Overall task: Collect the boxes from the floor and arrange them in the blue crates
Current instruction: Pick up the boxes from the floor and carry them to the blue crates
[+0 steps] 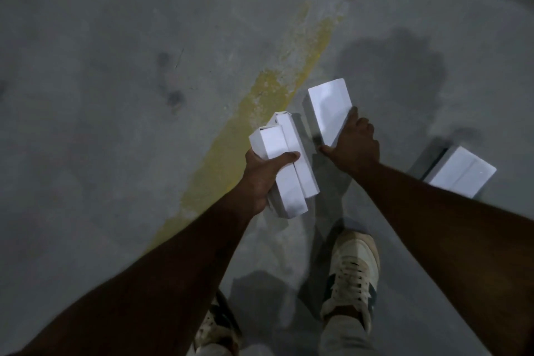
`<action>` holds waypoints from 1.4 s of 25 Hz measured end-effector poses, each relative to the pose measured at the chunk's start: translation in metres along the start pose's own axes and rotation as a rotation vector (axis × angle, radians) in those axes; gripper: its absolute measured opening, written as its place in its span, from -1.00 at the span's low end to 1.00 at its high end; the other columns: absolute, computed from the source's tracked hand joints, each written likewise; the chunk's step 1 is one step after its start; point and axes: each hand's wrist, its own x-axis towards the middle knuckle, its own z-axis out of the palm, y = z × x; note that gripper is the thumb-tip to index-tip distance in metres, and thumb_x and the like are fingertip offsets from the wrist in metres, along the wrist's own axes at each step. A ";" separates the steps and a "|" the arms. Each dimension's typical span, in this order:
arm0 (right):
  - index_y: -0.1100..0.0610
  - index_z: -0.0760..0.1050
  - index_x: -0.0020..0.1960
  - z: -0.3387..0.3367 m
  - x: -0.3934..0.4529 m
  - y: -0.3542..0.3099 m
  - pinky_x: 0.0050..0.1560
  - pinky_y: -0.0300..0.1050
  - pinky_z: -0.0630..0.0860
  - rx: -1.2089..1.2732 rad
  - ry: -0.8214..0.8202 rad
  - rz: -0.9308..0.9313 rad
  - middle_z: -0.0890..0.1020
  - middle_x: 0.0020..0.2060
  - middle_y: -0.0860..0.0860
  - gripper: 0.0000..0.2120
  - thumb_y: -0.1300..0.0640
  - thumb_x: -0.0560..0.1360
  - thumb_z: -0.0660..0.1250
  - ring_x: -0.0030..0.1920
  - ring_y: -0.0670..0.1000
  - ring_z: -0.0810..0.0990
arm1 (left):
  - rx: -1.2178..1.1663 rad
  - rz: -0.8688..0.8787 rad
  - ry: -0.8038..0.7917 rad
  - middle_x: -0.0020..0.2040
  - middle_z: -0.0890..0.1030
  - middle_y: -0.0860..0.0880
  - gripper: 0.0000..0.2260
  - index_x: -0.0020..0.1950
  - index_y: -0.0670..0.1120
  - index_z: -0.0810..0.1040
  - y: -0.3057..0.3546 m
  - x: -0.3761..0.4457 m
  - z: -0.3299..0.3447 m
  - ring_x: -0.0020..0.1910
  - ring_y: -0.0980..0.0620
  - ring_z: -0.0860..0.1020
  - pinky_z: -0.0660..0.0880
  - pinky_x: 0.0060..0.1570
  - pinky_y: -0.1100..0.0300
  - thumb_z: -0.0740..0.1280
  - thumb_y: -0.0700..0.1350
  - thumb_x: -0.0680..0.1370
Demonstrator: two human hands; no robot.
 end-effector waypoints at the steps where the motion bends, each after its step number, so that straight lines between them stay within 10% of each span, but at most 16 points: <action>1: 0.18 -0.08 0.58 0.005 -0.001 0.005 0.28 0.24 0.43 0.001 0.003 0.002 0.31 0.40 0.25 0.11 -0.30 0.35 0.47 0.39 0.28 0.33 | 0.006 0.004 -0.007 0.20 0.61 -0.06 -0.05 0.40 0.03 0.34 0.001 -0.001 0.001 0.15 -0.10 0.60 0.59 0.14 -0.20 0.64 0.12 0.07; 4: 0.07 -0.03 0.57 0.005 -0.023 0.016 0.28 0.23 0.48 0.271 -0.156 0.088 0.37 0.37 0.18 0.10 -0.32 0.28 0.47 0.36 0.25 0.40 | 0.029 0.006 -0.010 0.19 0.61 -0.08 -0.07 0.39 0.02 0.35 0.003 -0.013 0.005 0.14 -0.10 0.61 0.60 0.13 -0.17 0.63 0.12 0.09; 8: -0.07 0.32 0.44 -0.052 -0.084 0.017 0.17 0.16 0.57 1.245 -0.414 0.283 0.54 0.27 0.07 -0.53 -0.07 0.55 0.24 0.19 0.10 0.56 | 0.047 -0.020 -0.119 0.19 0.64 -0.11 -0.37 0.37 -0.01 0.42 0.025 -0.054 0.008 0.15 -0.14 0.62 0.62 0.03 -0.07 0.58 -0.02 0.36; 11: -0.09 0.43 0.40 -0.104 -0.146 0.021 0.17 0.14 0.57 1.474 -0.450 0.230 0.63 0.20 0.03 -0.60 0.08 0.57 0.19 0.15 0.10 0.60 | 0.047 -0.046 -0.373 0.21 0.67 -0.13 -0.51 0.35 -0.05 0.51 0.054 -0.106 0.012 0.21 -0.20 0.62 0.58 0.17 -0.16 0.51 -0.04 0.44; 22: -0.17 0.31 0.42 -0.341 -0.354 -0.016 0.27 0.25 0.50 1.502 -0.506 0.018 0.54 0.31 0.03 -0.31 0.18 0.33 0.34 0.30 0.17 0.52 | 0.122 0.215 -0.504 0.24 0.63 -0.21 -0.48 0.38 -0.06 0.49 0.198 -0.392 -0.006 0.24 -0.27 0.59 0.53 0.23 -0.25 0.42 0.15 0.50; 35: 0.02 0.35 0.41 -0.456 -0.651 -0.043 0.20 0.12 0.59 1.590 0.042 -0.138 0.60 0.26 0.10 -0.30 0.16 0.34 0.55 0.23 0.08 0.61 | 0.464 0.504 -0.859 0.23 0.66 -0.10 -0.47 0.35 0.00 0.51 0.237 -0.659 -0.037 0.22 -0.19 0.61 0.52 0.26 -0.22 0.52 0.02 0.41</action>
